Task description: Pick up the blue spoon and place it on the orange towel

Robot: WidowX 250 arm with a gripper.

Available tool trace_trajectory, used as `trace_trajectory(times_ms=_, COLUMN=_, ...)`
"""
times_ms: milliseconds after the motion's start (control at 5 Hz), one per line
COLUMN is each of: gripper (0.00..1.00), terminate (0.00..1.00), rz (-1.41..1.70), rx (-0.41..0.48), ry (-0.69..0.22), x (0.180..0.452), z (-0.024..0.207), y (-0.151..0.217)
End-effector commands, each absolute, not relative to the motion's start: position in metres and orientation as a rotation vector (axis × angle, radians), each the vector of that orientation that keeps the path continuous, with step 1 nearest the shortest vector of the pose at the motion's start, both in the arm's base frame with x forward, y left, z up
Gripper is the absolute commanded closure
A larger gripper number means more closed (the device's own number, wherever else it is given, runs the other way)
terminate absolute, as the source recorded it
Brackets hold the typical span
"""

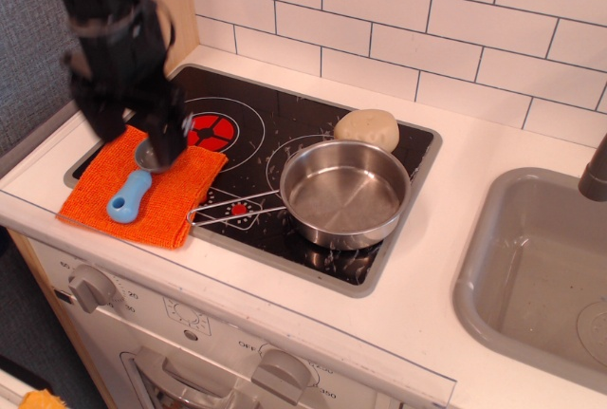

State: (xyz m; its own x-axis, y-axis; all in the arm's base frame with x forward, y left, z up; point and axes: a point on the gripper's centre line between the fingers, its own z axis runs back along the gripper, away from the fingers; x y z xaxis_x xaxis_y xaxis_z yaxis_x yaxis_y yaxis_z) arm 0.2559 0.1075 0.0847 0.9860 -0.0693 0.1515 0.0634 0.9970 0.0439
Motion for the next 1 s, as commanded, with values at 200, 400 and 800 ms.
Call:
trace_trajectory(times_ms=200, gripper=0.0, terminate=0.0, rz=-0.099, rx=0.03, ry=-0.181, x=0.2645, z=0.1076, y=0.1047)
trace_trajectory(times_ms=400, gripper=0.0, terminate=0.0, rz=-0.099, rx=0.03, ry=-0.181, x=0.2645, z=0.1076, y=0.1047)
trace_trajectory(times_ms=800, gripper=0.0, terminate=1.0, rz=-0.099, rx=0.03, ry=-0.181, x=0.2645, z=0.1076, y=0.1047)
